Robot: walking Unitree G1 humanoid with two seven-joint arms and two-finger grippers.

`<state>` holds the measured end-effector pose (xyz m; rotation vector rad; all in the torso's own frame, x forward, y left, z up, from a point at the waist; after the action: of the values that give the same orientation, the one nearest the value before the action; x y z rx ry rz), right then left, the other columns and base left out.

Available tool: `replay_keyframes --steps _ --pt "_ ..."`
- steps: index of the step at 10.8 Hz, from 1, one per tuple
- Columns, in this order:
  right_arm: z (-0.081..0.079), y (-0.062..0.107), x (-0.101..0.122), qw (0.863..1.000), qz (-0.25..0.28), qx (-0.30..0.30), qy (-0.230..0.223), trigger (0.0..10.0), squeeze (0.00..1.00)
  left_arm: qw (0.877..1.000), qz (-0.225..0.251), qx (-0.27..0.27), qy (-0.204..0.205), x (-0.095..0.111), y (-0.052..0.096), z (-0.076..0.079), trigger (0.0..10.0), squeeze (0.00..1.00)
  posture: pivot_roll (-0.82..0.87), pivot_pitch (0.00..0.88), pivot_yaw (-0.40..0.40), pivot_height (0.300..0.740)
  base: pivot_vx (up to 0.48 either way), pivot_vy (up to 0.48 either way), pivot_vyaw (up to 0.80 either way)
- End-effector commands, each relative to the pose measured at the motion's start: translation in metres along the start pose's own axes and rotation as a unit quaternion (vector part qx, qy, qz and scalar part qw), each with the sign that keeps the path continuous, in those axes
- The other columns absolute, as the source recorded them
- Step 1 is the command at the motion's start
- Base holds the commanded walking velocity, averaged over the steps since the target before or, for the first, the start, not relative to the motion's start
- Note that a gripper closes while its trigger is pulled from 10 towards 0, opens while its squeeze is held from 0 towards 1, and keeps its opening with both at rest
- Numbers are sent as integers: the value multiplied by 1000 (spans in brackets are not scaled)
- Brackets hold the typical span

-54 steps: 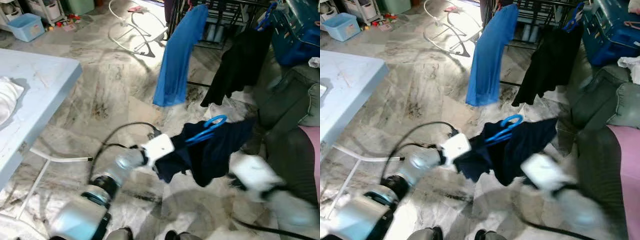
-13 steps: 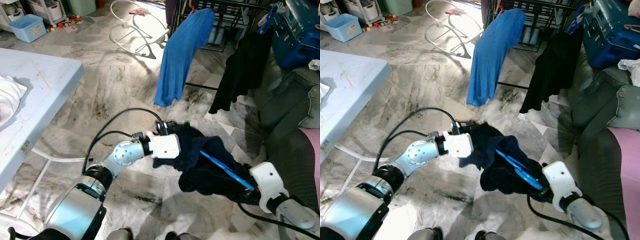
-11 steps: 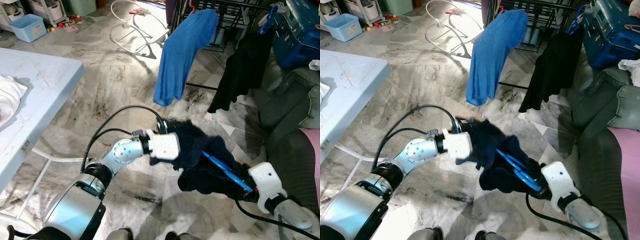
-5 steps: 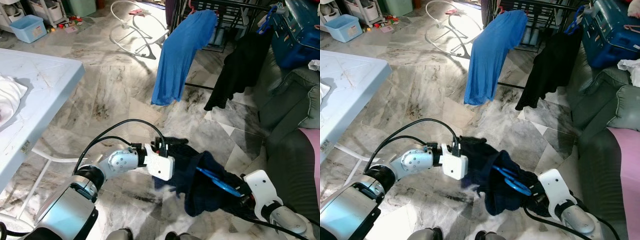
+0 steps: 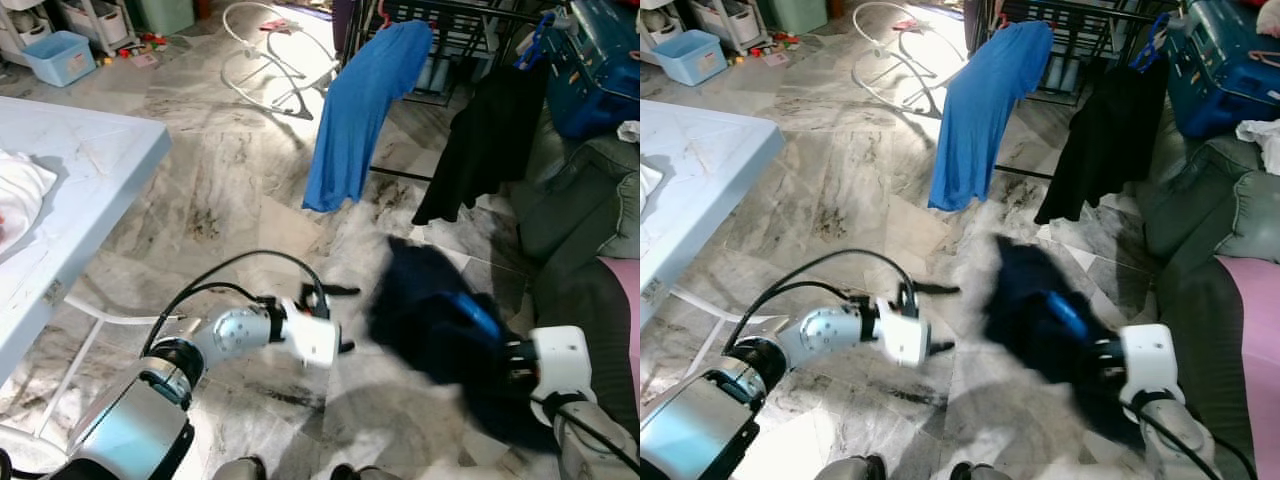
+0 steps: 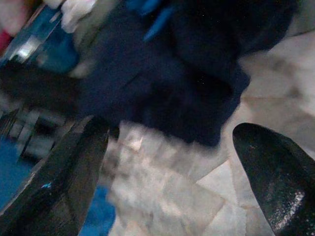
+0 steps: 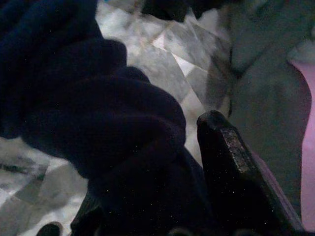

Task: Hang hanger

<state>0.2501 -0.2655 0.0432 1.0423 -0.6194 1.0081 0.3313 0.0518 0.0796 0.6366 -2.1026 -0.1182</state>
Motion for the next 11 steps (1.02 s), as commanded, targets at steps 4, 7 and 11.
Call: replay_keyframes --steps 4,7,11 --pt "-3 -1 10 993 18 -47 -105 0 0 903 -13 301 308 -27 3 -39 10000 1000 15 119 -88 740 0 0 0" --pt "-8 -7 36 974 70 -80 -202 0 0 816 -62 405 408 -47 17 -59 10000 1000 44 86 -115 740 0 0 0" --pt "-11 -6 21 952 44 -146 -266 0 0 752 -85 540 367 -73 66 -57 10000 1000 72 12 -86 740 0 0 0"
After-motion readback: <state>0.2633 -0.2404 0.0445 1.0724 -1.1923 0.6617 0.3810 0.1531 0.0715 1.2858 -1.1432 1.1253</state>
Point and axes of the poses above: a point about 5 cm out from each wrist's last joint towards the gripper, its own y axis pointing back from the gripper into the wrist, its own x axis along the axis of the wrist's last joint, z = x × y, the point moved 3 cm from there along -y, pointing out of the wrist towards the gripper, and after that the axes turned 14 degrees about y, right-handed, at the moved point
